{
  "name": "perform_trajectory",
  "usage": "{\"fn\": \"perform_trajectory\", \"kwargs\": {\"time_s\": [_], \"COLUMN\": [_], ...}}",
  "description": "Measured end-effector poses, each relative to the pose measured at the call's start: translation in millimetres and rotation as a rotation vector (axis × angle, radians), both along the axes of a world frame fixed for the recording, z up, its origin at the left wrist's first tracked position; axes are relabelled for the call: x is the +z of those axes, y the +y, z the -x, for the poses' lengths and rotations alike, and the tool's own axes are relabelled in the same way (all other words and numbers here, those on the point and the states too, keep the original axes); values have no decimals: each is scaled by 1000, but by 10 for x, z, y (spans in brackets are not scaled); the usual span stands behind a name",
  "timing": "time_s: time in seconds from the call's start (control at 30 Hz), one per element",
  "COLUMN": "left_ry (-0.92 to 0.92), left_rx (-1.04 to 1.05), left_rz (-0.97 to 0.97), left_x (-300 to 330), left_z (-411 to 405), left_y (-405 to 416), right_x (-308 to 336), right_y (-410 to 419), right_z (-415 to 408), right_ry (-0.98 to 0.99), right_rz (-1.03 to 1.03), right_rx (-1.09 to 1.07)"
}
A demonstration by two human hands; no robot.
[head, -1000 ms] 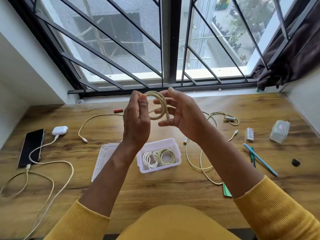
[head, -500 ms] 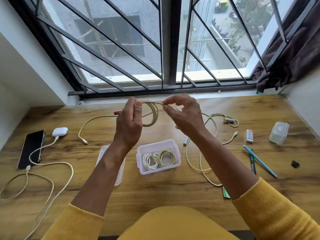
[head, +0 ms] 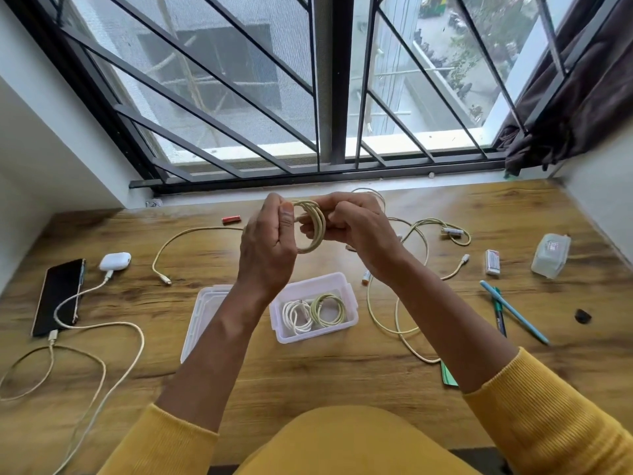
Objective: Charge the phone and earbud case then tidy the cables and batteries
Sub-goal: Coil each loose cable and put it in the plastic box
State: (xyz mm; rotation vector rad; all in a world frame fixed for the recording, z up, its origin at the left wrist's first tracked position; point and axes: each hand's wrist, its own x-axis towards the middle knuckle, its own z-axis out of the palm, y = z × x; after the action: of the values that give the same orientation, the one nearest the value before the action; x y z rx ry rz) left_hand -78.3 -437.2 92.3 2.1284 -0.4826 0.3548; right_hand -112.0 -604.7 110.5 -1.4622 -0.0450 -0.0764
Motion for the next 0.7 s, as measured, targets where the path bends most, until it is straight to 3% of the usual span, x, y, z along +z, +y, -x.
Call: {"fn": "perform_trajectory", "kwargs": {"time_s": [0.13,0.23,0.53,0.7], "left_ry": [-39,-37,241,261], "left_rx": [78,73,-109,-190], "left_rz": [-38,-39,198,228], "left_x": [-10,-5,55,165], "left_z": [3,1,-11,-35], "left_y": [-39,-37,7,30], "right_x": [-36,-33,41,68], "right_y": [48,55,12,13], "right_z": [-13,-9,3,3], "right_ry": [-48,-72,10,42], "right_rz": [151,150,-179,-320], "right_rx": [-44,-59,54,167]}}
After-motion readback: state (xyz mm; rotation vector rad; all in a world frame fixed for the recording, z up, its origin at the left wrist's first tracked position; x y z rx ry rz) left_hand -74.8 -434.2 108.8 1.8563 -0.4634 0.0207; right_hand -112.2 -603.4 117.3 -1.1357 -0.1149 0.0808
